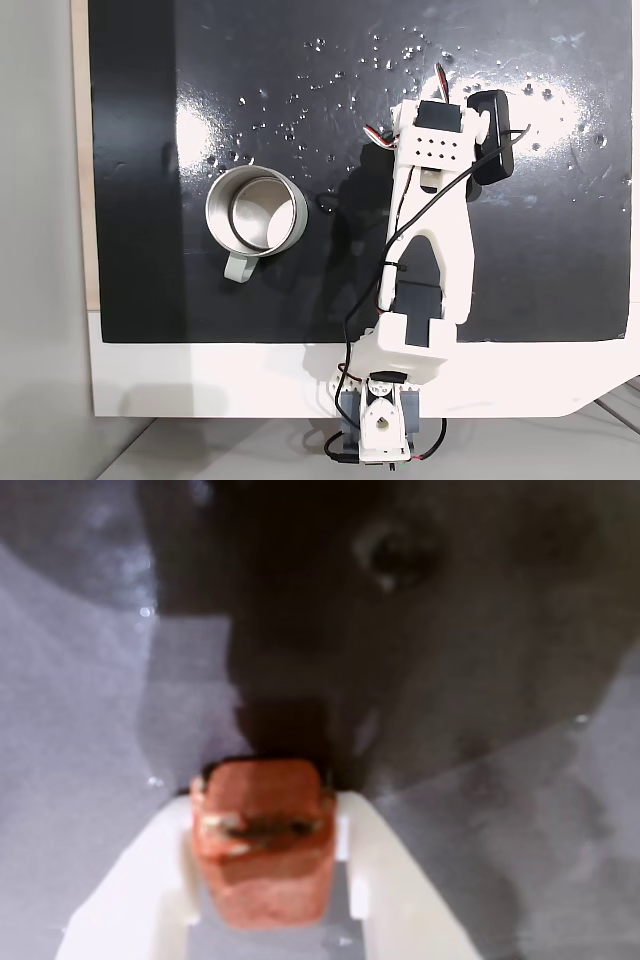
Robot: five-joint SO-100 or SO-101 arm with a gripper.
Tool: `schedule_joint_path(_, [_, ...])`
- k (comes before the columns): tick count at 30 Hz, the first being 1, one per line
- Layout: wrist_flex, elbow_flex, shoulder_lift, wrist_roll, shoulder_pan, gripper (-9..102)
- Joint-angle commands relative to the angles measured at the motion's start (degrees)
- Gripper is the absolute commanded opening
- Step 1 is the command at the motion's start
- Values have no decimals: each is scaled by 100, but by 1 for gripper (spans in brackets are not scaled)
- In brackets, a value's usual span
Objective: Grasp a cube and put it in the cup.
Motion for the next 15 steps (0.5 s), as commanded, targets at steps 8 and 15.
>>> schedule_joint_path(8, [448,-369,800,176,-35,2])
schedule_joint_path(15, [1529,-949,1652,492,-290,2])
